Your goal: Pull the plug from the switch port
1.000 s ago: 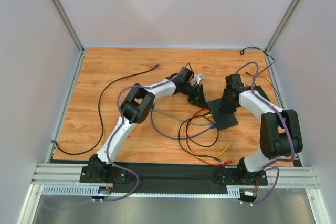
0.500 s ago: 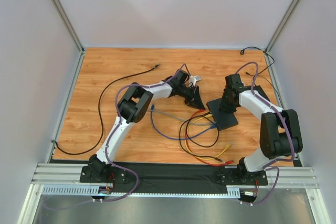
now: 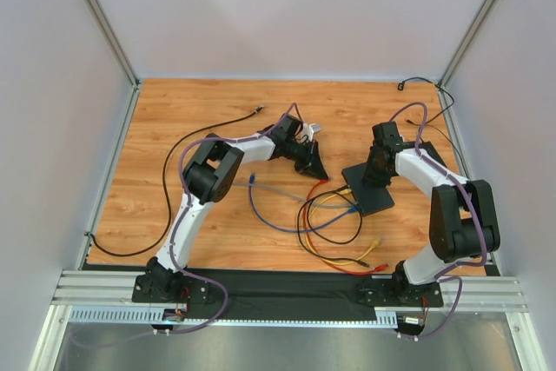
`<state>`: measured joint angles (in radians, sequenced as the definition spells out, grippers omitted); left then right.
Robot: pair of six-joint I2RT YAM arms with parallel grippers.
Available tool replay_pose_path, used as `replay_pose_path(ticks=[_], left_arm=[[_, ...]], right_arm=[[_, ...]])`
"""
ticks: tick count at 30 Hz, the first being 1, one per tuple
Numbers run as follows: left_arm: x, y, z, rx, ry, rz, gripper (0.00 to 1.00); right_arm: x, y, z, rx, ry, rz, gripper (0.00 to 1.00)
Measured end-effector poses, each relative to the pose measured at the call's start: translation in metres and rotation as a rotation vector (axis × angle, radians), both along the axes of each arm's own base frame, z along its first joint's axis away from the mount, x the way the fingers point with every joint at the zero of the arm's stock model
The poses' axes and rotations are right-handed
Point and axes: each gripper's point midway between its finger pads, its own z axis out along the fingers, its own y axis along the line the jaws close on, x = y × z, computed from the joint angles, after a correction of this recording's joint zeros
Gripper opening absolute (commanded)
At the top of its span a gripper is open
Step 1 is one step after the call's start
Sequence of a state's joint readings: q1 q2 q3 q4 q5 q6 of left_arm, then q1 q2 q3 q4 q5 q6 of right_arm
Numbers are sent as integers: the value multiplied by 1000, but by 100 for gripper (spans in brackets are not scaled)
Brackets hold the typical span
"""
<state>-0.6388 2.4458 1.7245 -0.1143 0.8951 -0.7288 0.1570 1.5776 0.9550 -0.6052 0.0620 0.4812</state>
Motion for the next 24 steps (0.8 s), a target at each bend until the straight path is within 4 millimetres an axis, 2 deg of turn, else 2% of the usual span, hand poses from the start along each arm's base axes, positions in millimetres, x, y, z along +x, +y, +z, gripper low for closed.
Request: replay_pose_path(ticks=[8, 12, 15, 19, 24], left_arm=[[13, 58, 3, 107, -59, 126, 0], [22, 91, 12, 160, -107, 203, 0], [30, 108, 21, 179, -147, 256, 0], [37, 123, 36, 185, -214, 315, 0], [43, 129, 72, 159, -353, 365, 0]], right_arm=[[0, 0, 0, 0, 1, 0, 31], [0, 0, 0, 0, 0, 0, 31], [0, 0, 0, 0, 1, 0, 31], [0, 0, 0, 0, 1, 0, 31], [0, 0, 0, 0, 1, 0, 31]])
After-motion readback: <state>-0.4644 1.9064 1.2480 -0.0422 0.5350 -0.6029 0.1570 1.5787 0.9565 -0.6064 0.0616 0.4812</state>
